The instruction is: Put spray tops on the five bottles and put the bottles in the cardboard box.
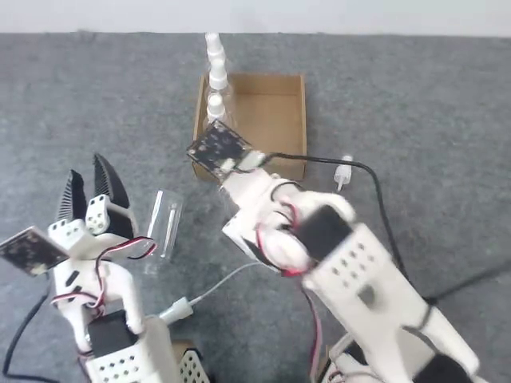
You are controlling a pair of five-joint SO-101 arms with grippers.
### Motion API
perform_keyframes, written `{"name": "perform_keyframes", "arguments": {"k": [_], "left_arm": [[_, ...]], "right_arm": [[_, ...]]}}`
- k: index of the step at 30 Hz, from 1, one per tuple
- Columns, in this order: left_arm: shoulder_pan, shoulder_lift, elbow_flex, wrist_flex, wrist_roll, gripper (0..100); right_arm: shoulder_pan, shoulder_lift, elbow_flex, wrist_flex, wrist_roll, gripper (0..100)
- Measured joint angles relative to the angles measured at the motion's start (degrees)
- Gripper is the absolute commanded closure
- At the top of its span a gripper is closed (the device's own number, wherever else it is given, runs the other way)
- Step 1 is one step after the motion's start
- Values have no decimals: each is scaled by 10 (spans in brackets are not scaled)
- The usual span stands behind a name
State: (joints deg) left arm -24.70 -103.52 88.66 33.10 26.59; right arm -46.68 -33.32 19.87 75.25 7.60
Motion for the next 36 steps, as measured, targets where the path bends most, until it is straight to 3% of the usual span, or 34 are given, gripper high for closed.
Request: {"name": "perform_keyframes", "arguments": {"k": [9,15,28,36], "left_arm": [[40,0,0,18,0,848],[93,0,-25,79,-64,848],[120,0,-119,215,-142,849],[120,0,-137,233,-185,852]], "right_arm": [[-1,-120,120,-75,0,890],[10,-202,184,-100,0,890],[164,-293,279,-170,-23,890],[240,-299,279,-183,-67,890]]}}
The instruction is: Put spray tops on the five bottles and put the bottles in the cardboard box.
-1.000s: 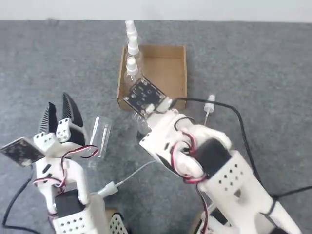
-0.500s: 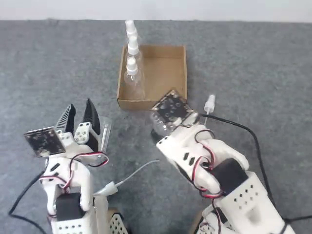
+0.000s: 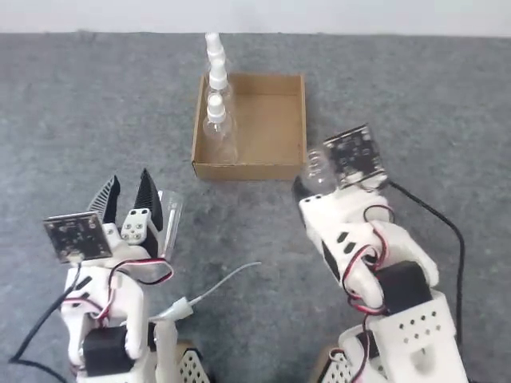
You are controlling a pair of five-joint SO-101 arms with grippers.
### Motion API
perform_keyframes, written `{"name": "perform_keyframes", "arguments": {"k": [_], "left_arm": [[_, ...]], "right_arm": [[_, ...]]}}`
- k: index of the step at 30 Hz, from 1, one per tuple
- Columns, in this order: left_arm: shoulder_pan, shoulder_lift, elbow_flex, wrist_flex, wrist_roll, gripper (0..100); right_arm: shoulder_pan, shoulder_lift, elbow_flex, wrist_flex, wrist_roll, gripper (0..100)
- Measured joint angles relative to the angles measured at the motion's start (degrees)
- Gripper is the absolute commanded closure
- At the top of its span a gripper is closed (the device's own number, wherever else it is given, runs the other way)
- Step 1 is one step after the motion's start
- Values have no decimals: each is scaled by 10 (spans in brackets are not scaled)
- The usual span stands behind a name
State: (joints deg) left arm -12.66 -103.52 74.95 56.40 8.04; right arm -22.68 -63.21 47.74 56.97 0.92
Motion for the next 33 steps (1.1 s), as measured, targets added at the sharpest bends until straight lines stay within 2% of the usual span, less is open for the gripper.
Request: {"name": "perform_keyframes", "arguments": {"k": [4,9,20,26,33], "left_arm": [[4,0,-29,34,-12,852],[42,33,-72,76,-36,852],[140,215,-113,77,-77,848],[207,254,-113,77,-78,848],[252,304,-116,77,-78,848]], "right_arm": [[40,0,0,-15,-28,890],[73,0,0,-18,-47,890],[135,0,0,-34,-66,890],[149,0,0,-39,-66,888],[192,0,0,-40,-111,887]]}}
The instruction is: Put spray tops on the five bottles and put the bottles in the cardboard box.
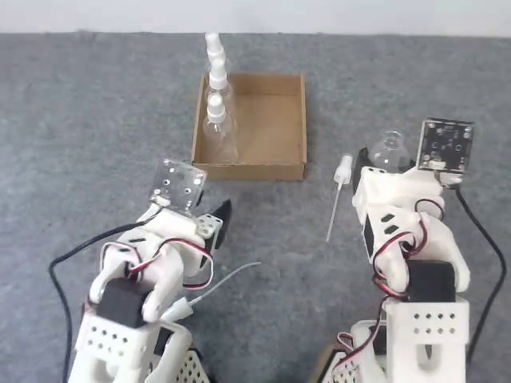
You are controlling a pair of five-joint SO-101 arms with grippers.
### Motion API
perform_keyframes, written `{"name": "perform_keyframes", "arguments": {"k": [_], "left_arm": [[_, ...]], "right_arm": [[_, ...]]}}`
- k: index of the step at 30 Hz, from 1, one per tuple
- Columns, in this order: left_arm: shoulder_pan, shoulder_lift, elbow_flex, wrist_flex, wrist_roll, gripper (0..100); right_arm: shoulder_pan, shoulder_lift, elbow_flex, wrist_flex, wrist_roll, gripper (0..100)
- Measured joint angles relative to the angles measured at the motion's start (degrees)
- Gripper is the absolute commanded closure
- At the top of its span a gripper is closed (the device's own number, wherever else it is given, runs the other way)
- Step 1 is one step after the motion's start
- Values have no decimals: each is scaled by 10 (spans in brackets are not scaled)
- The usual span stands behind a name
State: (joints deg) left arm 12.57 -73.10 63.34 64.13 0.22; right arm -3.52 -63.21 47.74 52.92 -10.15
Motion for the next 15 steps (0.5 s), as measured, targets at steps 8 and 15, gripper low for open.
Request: {"name": "perform_keyframes", "arguments": {"k": [8,15], "left_arm": [[55,117,-40,41,-50,852],[77,199,-52,68,-87,852]], "right_arm": [[18,0,0,-9,-4,887],[17,0,0,-9,-4,887]]}}
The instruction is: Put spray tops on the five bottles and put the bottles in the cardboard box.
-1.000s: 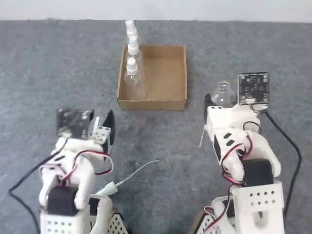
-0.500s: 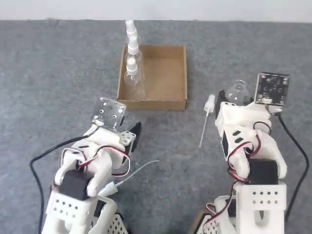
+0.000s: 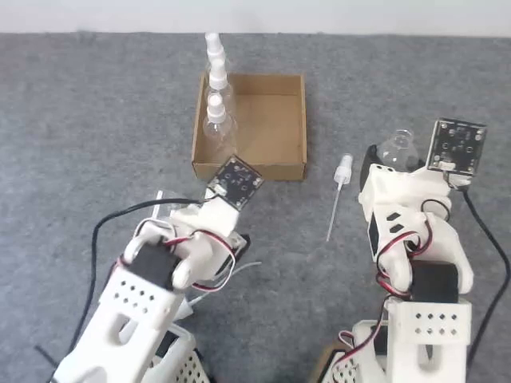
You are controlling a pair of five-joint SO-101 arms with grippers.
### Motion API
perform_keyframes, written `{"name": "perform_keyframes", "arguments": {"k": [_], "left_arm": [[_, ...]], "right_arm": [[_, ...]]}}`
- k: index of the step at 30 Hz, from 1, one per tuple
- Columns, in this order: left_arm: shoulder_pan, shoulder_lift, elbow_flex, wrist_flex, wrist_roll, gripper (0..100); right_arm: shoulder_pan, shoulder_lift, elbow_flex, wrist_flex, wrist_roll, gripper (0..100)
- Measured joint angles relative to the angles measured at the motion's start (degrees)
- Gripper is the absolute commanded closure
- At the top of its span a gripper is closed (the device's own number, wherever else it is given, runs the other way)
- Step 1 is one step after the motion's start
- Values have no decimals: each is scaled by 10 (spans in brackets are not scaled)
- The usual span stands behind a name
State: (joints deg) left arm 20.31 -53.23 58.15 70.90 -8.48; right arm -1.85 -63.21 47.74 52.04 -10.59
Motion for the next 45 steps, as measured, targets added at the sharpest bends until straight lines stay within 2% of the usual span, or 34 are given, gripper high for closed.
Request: {"name": "perform_keyframes", "arguments": {"k": [10,15,22,26,32,36,45], "left_arm": [[4,135,-41,63,-76,852],[4,231,-55,68,-105,870],[4,350,-91,68,-117,896],[35,392,-93,65,-117,896],[56,425,-93,62,-117,906],[58,428,-93,62,-117,987],[58,428,-93,62,-117,988]], "right_arm": [[-1,0,0,0,0,887],[-1,0,0,0,0,887],[-1,0,0,0,0,887],[-1,0,0,0,0,887],[-1,0,0,0,0,887],[-1,0,0,0,0,887],[-1,0,0,0,0,887]]}}
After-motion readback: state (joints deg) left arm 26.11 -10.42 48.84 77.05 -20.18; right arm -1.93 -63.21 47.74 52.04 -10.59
